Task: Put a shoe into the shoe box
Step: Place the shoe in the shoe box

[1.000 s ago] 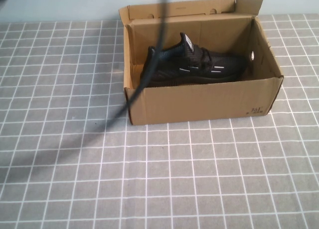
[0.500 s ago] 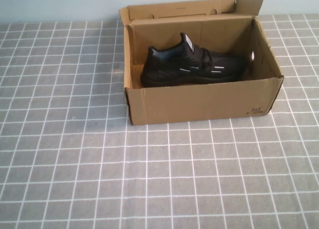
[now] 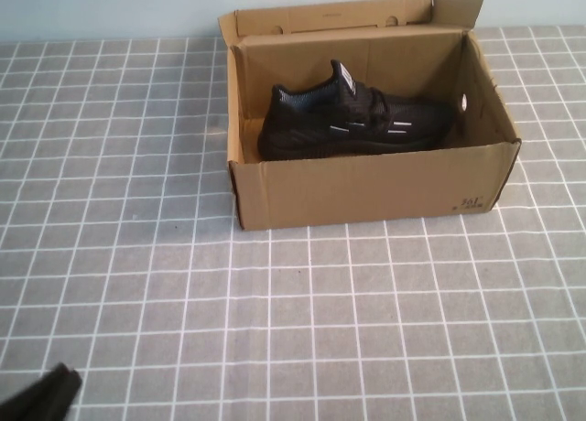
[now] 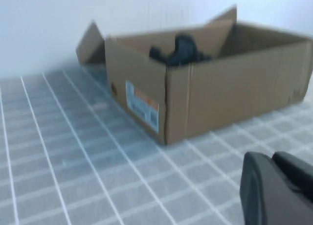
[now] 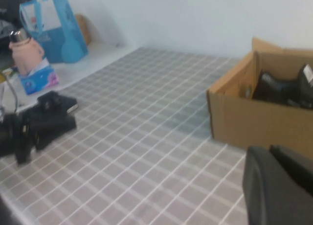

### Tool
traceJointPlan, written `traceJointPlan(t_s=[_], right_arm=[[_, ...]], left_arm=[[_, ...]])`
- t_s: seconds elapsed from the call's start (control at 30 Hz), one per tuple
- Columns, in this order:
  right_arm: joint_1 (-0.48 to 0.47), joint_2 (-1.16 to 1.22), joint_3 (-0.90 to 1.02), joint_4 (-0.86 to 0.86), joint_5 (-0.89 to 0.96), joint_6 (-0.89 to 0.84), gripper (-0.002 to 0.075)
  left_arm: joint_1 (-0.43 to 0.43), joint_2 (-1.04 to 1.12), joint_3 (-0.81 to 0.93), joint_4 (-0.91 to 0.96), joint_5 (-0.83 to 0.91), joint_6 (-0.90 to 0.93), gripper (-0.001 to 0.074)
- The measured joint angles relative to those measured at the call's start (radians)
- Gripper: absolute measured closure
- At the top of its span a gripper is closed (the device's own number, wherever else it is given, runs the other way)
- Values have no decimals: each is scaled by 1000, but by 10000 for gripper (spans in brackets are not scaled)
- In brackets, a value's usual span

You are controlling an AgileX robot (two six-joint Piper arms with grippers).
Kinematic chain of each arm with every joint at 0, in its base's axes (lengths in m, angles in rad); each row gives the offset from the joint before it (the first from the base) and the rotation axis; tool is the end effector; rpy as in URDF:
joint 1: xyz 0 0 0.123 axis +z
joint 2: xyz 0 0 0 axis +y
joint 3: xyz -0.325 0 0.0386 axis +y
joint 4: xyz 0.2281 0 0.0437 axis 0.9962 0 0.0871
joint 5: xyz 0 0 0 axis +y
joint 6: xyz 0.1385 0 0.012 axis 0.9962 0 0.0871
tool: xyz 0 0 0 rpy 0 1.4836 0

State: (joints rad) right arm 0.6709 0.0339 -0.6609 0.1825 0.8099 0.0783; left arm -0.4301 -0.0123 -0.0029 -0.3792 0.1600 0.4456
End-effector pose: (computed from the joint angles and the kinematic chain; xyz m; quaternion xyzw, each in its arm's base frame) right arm -0.0326 -0.0026 0.3297 -0.2132 0.7055 0.3298 0.5899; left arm 0.0334 -0.0244 0.1982 0.1989 0.6954 -0.1443 0.6753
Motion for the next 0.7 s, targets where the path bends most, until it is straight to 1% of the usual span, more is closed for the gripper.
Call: traceJointPlan(t_s=[0.2,0.3,0.7], right_arm=[[0,0,140,1,-207,-26,742],[0,0,199,1,-272,-26,742],[0,0,339,5,-301,-28,742]], left_arm=[[0,0,28,13,70,0,735],[0,0,28,16,97,0,735],[0,0,28,16,110,0,735]])
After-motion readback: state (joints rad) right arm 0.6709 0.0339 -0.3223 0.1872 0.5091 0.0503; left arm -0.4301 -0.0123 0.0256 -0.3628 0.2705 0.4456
